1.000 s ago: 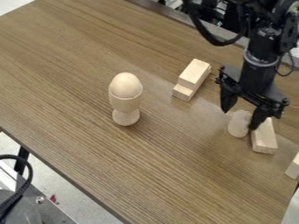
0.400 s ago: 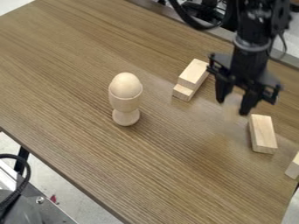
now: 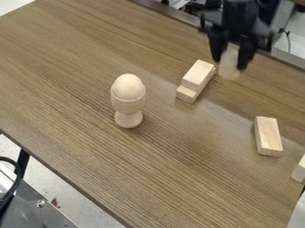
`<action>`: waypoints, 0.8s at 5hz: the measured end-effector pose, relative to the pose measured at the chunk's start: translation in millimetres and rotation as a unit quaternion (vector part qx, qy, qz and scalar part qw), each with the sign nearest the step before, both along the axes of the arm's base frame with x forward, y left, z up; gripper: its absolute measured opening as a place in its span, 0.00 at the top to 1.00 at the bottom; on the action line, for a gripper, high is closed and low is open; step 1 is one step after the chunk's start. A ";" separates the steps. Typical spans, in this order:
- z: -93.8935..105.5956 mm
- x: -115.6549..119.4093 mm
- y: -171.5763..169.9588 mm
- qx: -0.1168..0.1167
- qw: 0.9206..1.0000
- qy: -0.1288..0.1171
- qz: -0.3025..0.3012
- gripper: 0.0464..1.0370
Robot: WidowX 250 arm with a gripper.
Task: Put the cylinder on top of the stack
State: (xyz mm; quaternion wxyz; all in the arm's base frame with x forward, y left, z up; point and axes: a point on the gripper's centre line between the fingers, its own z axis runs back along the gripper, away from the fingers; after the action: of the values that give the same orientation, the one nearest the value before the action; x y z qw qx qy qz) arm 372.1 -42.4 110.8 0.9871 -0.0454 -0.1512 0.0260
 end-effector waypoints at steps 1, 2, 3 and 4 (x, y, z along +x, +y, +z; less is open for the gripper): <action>-1.7 17.4 24.5 -0.006 1.000 0.003 0.028 0.51; 0.5 28.2 44.1 -0.008 0.999 0.002 0.044 0.51; -7.1 23.8 50.7 -0.007 0.999 0.025 0.041 0.51; -8.1 17.8 49.3 -0.006 0.998 0.046 0.030 0.51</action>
State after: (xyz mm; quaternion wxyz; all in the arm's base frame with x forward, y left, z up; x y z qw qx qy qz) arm 389.9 6.9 102.7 0.9915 -0.0450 -0.1070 0.0587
